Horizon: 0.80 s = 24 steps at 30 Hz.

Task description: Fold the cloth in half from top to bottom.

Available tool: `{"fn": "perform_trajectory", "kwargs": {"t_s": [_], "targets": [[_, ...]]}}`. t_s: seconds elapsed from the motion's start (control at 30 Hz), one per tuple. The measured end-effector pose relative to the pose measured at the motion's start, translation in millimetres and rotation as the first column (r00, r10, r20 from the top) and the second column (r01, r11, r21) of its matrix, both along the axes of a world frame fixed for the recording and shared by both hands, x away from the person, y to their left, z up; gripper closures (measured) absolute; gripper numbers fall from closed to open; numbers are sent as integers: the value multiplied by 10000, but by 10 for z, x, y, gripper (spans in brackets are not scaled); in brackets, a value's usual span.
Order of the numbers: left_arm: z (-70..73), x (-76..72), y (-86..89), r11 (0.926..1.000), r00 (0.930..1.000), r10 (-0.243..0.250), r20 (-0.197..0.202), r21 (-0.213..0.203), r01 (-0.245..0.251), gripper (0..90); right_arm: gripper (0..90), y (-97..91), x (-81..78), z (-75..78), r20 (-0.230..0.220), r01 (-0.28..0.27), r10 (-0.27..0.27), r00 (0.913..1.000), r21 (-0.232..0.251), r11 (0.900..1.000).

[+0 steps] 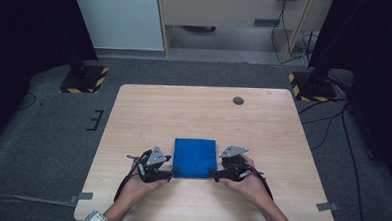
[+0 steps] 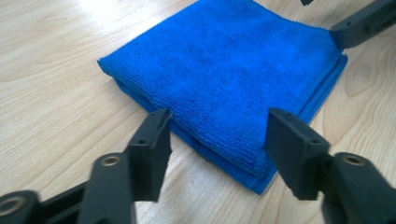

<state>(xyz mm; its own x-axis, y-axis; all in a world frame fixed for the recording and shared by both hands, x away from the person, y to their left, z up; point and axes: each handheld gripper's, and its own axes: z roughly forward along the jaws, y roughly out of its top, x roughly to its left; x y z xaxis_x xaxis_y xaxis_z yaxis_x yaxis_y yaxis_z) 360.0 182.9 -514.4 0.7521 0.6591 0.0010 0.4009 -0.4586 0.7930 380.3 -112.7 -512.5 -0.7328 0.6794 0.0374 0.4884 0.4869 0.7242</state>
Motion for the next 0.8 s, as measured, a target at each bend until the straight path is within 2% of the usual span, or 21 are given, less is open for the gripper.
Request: {"fn": "perform_trajectory", "kwargs": {"t_s": [0.2, 0.37, 0.47, 0.63, 0.8], "targets": [[39, 25, 9, 9991, 9996, 266, -11, -345, -266, 259, 144, 5, 30, 44, 134, 17, -19, 9999, 184, 9998], [80, 46, 26, 9976, 9989, 461, -16, -516, -461, 186, 108, 2, 69, 89, 292, 180, -190, 9994, 341, 9993], [97, 63, 32, 9976, 9994, 358, -29, -588, -359, 121, 98, -5, 95, 124, 358, 218, -236, 9991, 489, 9986], [124, 85, 54, 9964, 9987, 500, -40, -677, -502, 89, 88, -18, 139, 174, 401, 219, -241, 9989, 553, 9982], [154, 120, 89, 9953, 9978, 655, -37, -706, -656, 68, 87, -45, 187, 208, 377, 457, -482, 9981, 650, 9968]]}}
